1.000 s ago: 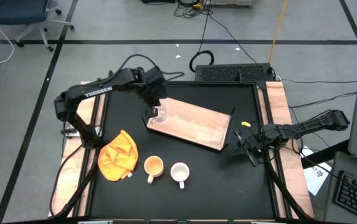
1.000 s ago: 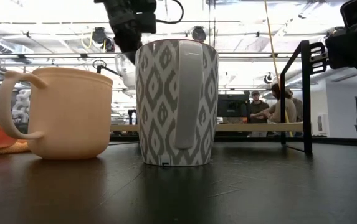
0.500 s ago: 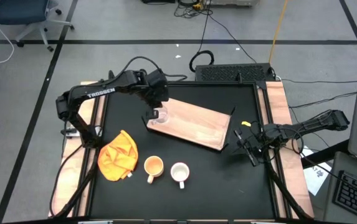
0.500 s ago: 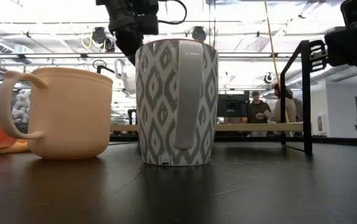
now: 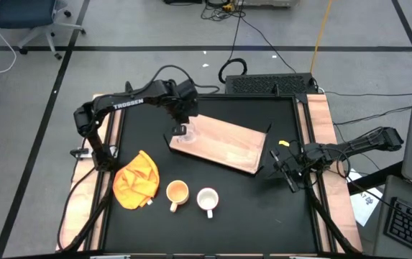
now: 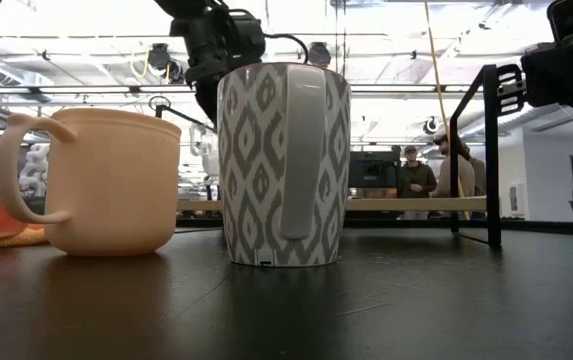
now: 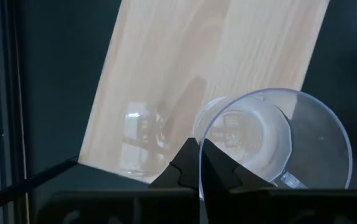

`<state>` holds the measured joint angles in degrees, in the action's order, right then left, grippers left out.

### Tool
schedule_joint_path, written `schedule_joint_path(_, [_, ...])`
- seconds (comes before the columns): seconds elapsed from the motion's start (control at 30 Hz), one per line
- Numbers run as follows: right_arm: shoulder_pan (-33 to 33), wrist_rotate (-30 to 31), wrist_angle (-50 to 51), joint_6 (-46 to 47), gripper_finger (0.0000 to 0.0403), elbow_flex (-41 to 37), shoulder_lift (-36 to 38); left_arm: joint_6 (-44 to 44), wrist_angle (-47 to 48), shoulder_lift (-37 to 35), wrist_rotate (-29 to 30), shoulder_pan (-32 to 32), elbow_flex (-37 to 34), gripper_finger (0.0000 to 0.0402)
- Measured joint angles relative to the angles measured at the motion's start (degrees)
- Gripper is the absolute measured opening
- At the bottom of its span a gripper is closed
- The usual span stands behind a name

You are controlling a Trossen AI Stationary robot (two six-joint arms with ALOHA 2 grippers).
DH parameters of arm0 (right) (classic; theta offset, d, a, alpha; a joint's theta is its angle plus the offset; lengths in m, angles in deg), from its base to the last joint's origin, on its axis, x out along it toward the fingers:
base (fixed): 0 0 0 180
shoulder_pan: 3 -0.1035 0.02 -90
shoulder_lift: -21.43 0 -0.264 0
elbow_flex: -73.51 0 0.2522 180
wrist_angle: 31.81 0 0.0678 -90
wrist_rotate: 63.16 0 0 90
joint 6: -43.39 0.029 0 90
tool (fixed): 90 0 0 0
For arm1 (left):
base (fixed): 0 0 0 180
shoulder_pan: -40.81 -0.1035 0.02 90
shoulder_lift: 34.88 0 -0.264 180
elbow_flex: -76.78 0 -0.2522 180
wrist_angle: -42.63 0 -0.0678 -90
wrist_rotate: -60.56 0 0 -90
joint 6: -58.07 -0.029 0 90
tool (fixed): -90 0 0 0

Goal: Stack small to large cups/mugs on shelf
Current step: Put the transparent mug on the shelf

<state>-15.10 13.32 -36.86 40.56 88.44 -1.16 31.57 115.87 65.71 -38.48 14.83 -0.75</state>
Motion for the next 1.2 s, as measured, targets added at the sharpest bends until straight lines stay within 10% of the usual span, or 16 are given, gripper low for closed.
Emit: schedule_joint_path(1.2, [-0.02,0.00,0.27,-0.22,0.0000,0.00,0.00,-1.07,-1.66,0.76,-1.39,1.10,-1.05,0.0000])
